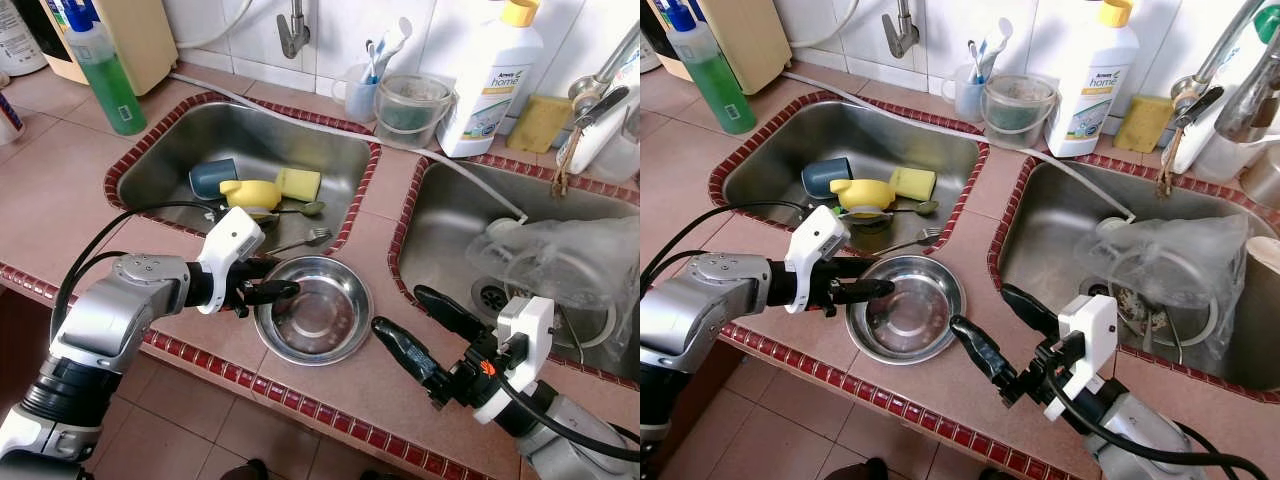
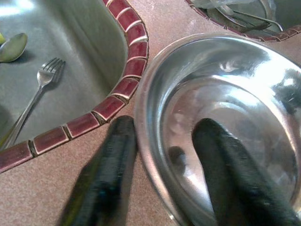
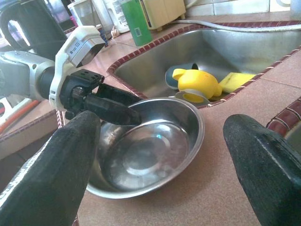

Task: Kitchen organization

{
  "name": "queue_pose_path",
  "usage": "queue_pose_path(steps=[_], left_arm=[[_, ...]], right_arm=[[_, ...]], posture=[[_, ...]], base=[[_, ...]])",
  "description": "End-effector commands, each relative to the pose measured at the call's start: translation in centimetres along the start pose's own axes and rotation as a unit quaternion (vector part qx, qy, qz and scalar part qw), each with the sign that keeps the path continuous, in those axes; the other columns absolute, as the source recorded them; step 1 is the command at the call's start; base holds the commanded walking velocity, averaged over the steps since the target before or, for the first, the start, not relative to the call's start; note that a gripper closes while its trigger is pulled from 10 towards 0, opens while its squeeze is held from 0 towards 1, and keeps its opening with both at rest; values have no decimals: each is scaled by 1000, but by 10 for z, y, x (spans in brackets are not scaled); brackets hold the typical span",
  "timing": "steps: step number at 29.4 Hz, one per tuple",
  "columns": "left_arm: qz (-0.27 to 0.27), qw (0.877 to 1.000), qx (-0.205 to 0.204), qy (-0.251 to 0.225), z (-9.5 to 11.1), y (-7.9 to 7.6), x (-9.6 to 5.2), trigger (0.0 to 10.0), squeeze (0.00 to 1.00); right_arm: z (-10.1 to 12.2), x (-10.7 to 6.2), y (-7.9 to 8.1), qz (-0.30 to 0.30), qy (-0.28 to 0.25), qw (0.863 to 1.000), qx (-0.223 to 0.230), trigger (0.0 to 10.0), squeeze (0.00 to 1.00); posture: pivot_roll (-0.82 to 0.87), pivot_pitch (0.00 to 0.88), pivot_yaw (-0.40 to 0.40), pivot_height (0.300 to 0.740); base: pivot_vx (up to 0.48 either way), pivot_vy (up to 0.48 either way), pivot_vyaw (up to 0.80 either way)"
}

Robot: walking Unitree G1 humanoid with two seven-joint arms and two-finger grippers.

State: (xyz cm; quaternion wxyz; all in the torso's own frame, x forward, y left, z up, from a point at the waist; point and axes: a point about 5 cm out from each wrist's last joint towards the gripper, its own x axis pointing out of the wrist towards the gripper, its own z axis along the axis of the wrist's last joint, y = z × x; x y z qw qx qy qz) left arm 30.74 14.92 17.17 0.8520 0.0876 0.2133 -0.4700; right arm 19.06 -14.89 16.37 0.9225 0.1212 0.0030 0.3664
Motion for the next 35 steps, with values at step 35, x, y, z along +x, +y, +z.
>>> queue_pose_path(steps=[35], left_arm=[[-21, 999, -26, -35, 11, -6, -6, 0, 0]], right_arm=[[2, 1, -5, -4, -2, 1000, -5, 10000, 0]], posture=[[18, 185, 3, 740]], base=[[0, 0, 0]])
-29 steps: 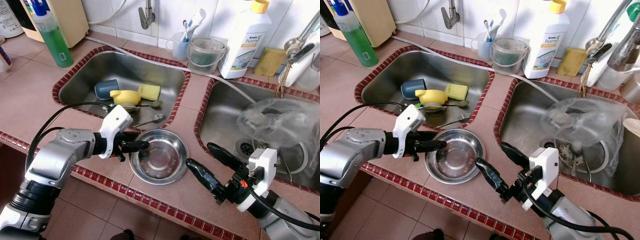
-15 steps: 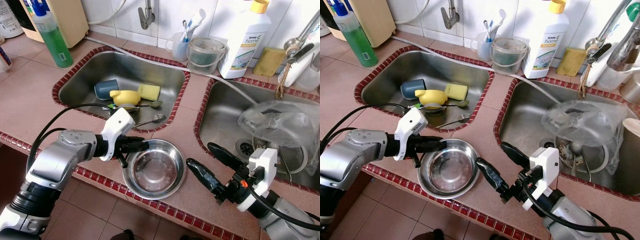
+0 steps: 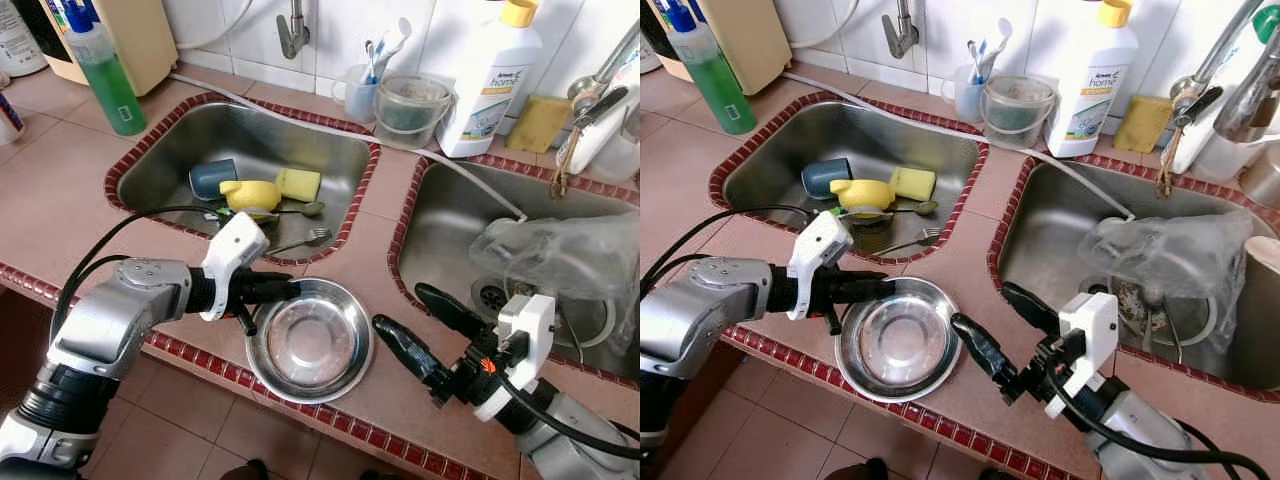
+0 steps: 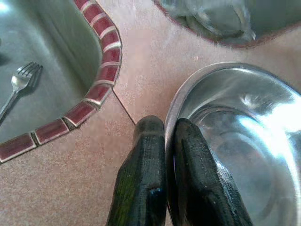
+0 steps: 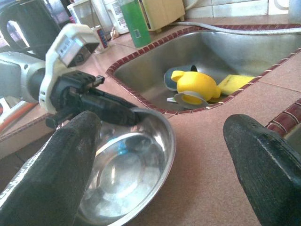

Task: Kitchen organization

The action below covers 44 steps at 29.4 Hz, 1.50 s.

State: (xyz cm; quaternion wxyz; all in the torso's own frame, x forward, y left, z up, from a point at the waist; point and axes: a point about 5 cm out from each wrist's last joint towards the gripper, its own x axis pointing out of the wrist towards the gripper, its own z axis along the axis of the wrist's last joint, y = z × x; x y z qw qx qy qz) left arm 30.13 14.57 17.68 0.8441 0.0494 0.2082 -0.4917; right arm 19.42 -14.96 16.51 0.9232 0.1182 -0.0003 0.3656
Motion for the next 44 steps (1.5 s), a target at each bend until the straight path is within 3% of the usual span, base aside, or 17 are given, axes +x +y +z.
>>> queue_pose_path(steps=[1, 11, 21, 26, 27, 28, 29, 36, 44], left_arm=[[7, 1000, -4, -22, 10, 1, -4, 0, 0], [-3, 995, -45, -93, 30, 3, -10, 0, 0], [-2, 990, -68, -125, 36, 4, -9, 0, 0], [30, 985, -79, -150, 41, 11, -5, 0, 0], [58, 981, -88, -162, 45, 18, -3, 2078, 0], [58, 981, -88, -162, 45, 18, -3, 2078, 0], [78, 979, -92, -167, 46, 24, -2, 10000, 0], [149, 964, -97, -197, 52, 42, -1, 10000, 0], [263, 932, -108, -224, 53, 66, 5, 10000, 0]], right_arm=[[1, -1, -3, -2, 0, 1000, -1, 10000, 0], [3, 5, -8, 6, -5, 1000, -8, 10000, 0], [6, 11, -14, 12, -11, 1000, -15, 10000, 0], [10, 16, -18, 14, -22, 999, -19, 10000, 0], [11, 18, -19, 17, -26, 999, -21, 10000, 0], [11, 18, -19, 17, -26, 999, -21, 10000, 0], [12, 20, -20, 18, -29, 999, -23, 10000, 0], [17, 28, -23, 27, -41, 998, -31, 10000, 0], [23, 39, -21, 31, -68, 997, -31, 10000, 0]], posture=[[19, 184, 1, 740], [27, 156, -14, 740], [28, 118, -28, 740], [30, 89, -34, 740], [30, 79, -36, 740], [30, 79, -36, 740], [30, 72, -37, 740], [25, 29, -45, 740], [20, 23, -42, 740]], base=[[0, 0, 0], [0, 0, 0], [0, 0, 0], [0, 0, 0], [0, 0, 0], [0, 0, 0], [0, 0, 0], [0, 0, 0], [0, 0, 0]])
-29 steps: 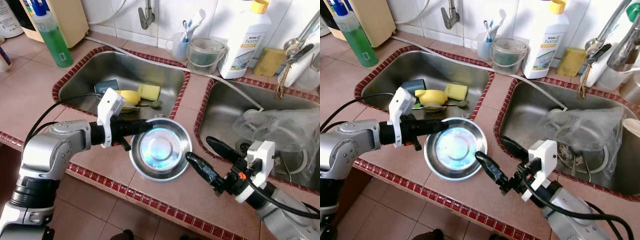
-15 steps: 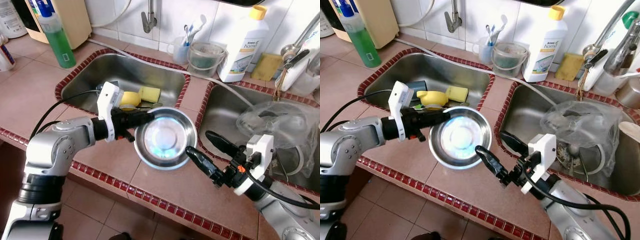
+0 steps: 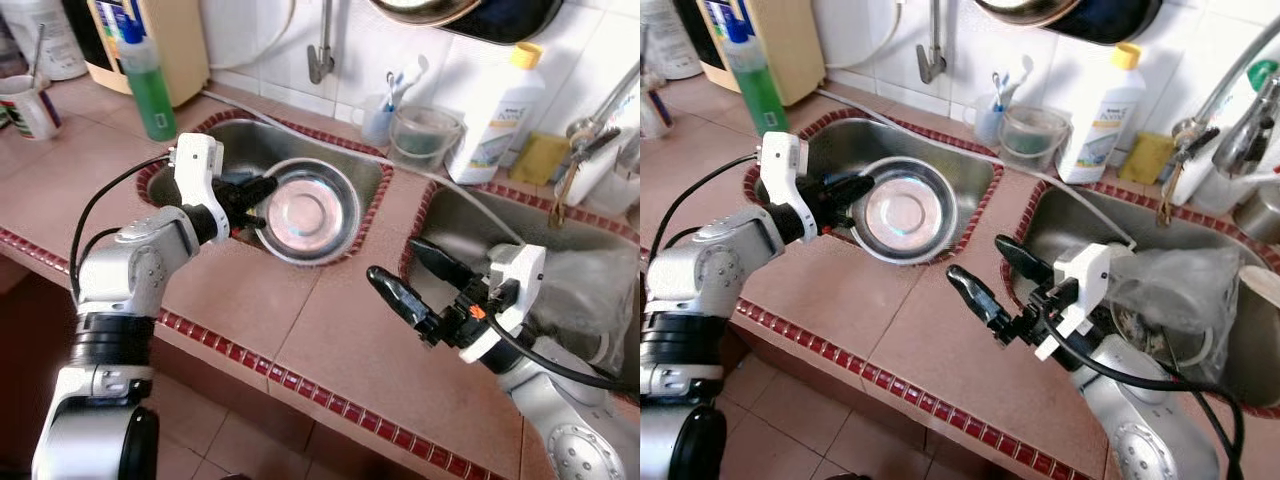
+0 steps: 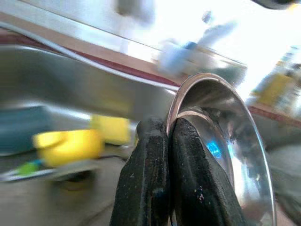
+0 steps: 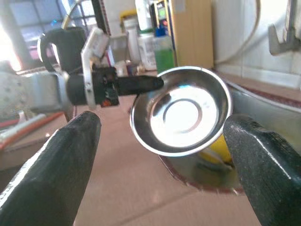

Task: Kitchen organization

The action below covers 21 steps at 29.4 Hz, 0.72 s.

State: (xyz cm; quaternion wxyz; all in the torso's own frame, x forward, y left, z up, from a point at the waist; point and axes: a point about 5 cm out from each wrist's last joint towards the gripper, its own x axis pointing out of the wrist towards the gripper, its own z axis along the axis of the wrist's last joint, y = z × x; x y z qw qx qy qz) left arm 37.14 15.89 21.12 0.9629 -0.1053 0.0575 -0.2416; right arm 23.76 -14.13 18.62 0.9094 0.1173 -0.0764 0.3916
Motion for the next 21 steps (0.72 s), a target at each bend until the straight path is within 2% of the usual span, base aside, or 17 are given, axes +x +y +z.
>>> queue_pose_path(steps=[1, 4, 7, 10, 13, 17, 21], left_arm=[[24, 1000, 8, -17, 4, 3, 3, 10000, 0], [71, 997, 15, -24, -2, 7, 11, 10000, 0], [68, 996, 34, -47, -1, 5, 14, 10000, 0], [66, 996, 15, -51, -7, 0, 22, 10000, 0], [63, 997, 17, -37, -17, -8, 32, 10000, 0], [47, 998, 19, -46, -17, -15, 38, 10000, 0], [50, 997, 14, -53, -15, -14, 40, 10000, 0]], right_arm=[[0, 0, -1, -5, -1, 1000, -4, 10000, 0], [1, 3, 5, -3, -9, 1000, -1, 10000, 0], [4, 5, 7, -9, -19, 1000, -1, 10000, 0], [12, 9, 10, -34, -44, 998, -8, 10000, 0], [19, 11, 17, -41, -57, 998, -7, 10000, 0], [22, 7, 28, -41, -58, 997, 3, 10000, 0], [24, 2, 37, -44, -56, 997, 13, 10000, 0]], posture=[[17, 27, -40, 740], [9, 51, -37, 740], [6, 70, -36, 740], [-8, 117, -28, 740], [-18, 153, -25, 740], [-45, 216, -8, 740], [-63, 247, -3, 740]], base=[[0, 0, 0], [0, 0, 0], [0, 0, 0], [0, 0, 0], [0, 0, 0], [0, 0, 0], [0, 0, 0]])
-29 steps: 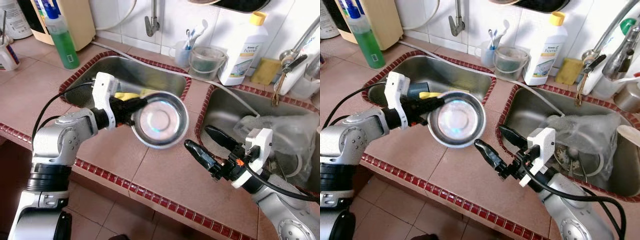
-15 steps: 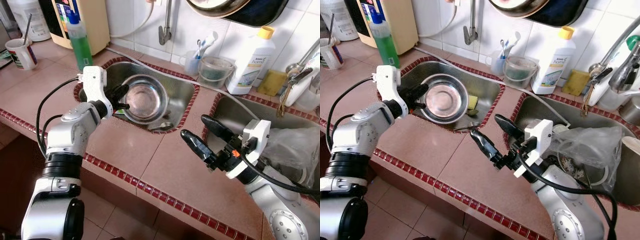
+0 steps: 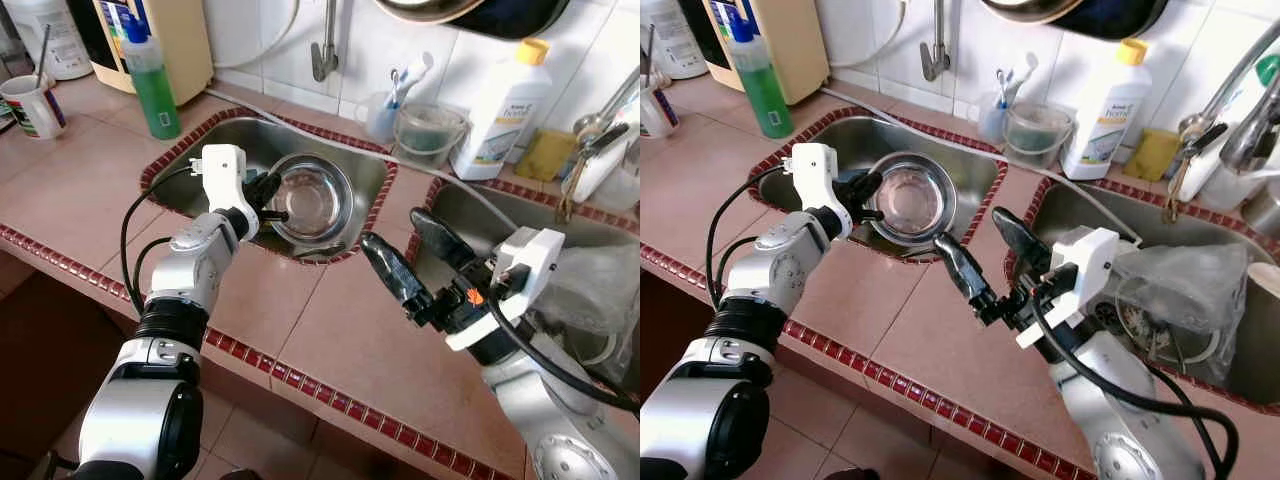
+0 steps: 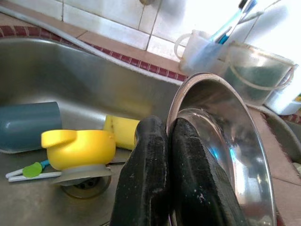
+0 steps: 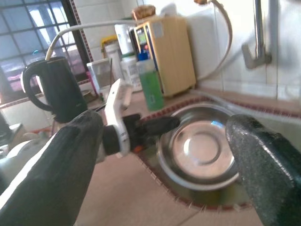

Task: Kitchen organization

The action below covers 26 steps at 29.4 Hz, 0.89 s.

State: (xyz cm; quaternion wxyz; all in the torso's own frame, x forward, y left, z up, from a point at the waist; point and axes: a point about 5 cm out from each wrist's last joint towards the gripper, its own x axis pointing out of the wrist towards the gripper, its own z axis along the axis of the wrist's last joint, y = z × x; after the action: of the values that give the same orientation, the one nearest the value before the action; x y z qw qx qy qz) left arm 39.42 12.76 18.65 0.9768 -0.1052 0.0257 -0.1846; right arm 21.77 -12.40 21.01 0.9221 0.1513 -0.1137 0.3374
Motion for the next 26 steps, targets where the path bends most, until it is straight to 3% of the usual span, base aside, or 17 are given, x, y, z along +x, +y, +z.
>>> queue_pose_path(steps=[1, 6, 10, 26], left_arm=[[-5, 1000, 8, -18, 12, -3, 4, 10000, 0], [2, 1000, 1, -30, 16, 4, 5, 10000, 0], [3, 1000, 19, -22, 13, 6, 5, 10000, 0], [1, 1000, 24, -18, 14, 12, 6, 10000, 0]], right_arm=[[5, -3, 9, 8, -3, 1000, 5, 10000, 0], [7, -10, 21, 1, 4, 1000, 20, 10000, 0], [7, -19, 26, -12, 18, 999, 28, 10000, 0], [5, -42, 32, -44, 60, 996, 41, 10000, 0]], posture=[[-63, 247, -3, 740], [-87, 300, 2, 740], [-96, 346, 3, 740], [-104, 387, 2, 740]], base=[[0, 0, 0], [0, 0, 0], [0, 0, 0], [0, 0, 0]])
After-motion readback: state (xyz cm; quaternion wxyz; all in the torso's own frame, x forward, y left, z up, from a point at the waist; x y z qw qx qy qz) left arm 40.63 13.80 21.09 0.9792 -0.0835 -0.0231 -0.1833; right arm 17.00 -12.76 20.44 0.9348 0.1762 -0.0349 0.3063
